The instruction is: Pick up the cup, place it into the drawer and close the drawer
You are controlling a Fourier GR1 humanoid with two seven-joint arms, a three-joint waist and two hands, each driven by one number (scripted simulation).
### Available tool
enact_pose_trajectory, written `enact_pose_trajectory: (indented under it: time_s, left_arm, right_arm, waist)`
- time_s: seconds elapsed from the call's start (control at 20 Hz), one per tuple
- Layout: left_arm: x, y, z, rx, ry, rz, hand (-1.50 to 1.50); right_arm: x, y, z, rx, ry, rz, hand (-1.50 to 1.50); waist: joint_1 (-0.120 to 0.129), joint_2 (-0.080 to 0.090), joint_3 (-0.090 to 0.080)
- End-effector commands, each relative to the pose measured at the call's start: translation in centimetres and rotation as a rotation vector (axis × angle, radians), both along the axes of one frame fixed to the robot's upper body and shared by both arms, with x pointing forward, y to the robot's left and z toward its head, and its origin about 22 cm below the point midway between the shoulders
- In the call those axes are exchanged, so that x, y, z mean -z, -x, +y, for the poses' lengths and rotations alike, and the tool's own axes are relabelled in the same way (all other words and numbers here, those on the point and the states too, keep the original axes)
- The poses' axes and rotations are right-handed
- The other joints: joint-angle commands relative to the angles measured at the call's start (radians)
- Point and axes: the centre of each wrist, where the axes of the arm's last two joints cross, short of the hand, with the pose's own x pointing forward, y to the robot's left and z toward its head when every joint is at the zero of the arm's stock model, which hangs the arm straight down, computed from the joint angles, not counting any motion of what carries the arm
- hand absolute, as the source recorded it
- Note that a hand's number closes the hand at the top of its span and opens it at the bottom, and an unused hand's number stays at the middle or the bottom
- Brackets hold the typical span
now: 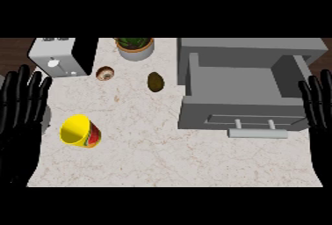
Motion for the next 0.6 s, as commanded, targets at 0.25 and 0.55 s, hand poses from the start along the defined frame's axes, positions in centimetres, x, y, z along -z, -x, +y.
enact_pose_trajectory:
  time_s: [0.25, 0.55]
  left_arm:
    - [0.1, 1.3, 3.4, 0.42, -0.009, 0.003, -1.5]
    - [2.3, 2.5, 6.7, 0.418, 0.203, 0.234, -1.5]
  right_arm:
    - [-1.2, -0.2, 0.7, 0.019, -0.031, -0.039, -1.5]
    - [0.6, 0.1, 0.8, -0.039, 0.079, 0.069, -1.5]
  waist:
    - [-0.004, 0.009, 0.024]
    - [-0.007, 0.009, 0.026]
